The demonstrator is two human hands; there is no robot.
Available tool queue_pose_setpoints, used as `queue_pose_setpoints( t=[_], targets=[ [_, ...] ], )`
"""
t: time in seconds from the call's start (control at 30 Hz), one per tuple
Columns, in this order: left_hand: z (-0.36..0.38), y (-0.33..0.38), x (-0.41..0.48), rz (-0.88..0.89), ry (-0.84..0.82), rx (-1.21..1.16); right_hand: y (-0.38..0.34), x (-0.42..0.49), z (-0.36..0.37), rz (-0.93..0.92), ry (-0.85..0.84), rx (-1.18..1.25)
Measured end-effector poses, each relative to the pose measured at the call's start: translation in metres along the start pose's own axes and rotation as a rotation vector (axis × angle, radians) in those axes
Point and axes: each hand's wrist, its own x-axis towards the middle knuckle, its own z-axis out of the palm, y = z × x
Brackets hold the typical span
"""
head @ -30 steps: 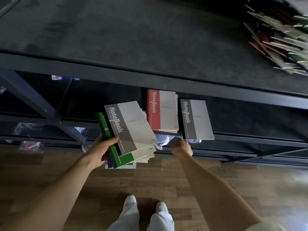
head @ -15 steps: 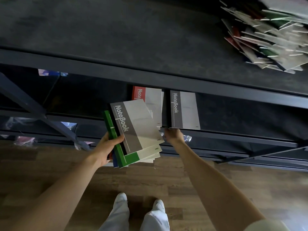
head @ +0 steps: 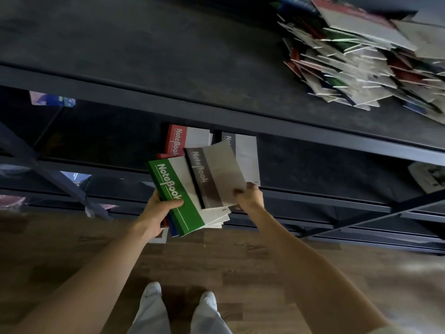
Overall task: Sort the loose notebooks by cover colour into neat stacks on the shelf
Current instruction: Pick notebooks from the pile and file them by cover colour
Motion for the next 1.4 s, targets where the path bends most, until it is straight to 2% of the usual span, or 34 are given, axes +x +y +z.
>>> queue_pose_setpoints(
  t=[0.17,0.33,0.57,0.77,0.83,0.9,0.97,1.0,1.13,1.2,1.4],
  targets=[
    [0.018,-0.003,-0.001,0.015,0.012,-0.002,0.013,0.019,-0.027,0.026,0.146,0.043],
    [0.025,-0.005,-0.001,0.044,0.060,-0.016,0.009,0.039,-0.037,0.102,0.144,0.127],
    [0.032,-0.004,-0.002,0.056,0.110,-0.042,0.005,0.061,-0.030,0.191,0.056,0.241],
    [0.037,-0.003,-0.001,0.011,0.110,-0.066,0.007,0.050,-0.032,0.254,0.079,0.077],
    [0.041,-0.002,-0.001,0.007,0.099,-0.054,0.001,0.043,-0.028,0.260,-0.025,0.110],
    [0.044,-0.001,-0.002,0.007,0.080,-0.049,-0.012,0.028,-0.024,0.266,-0.317,0.139],
    [0.046,0.000,-0.001,0.003,0.061,-0.055,-0.016,0.017,-0.018,0.227,-0.471,0.033],
    [0.046,0.000,0.000,0.001,0.058,-0.062,-0.016,0.017,-0.014,0.161,-0.463,-0.016],
    [0.043,0.005,0.000,0.011,0.029,-0.087,-0.016,0.015,-0.005,0.005,-0.218,-0.150],
    [0.038,0.009,-0.001,0.008,-0.007,-0.073,-0.015,0.012,-0.007,0.015,-0.134,-0.205],
    [0.042,0.024,0.006,0.027,-0.096,0.044,-0.008,-0.013,-0.021,0.085,-0.005,-0.137]
  ],
)
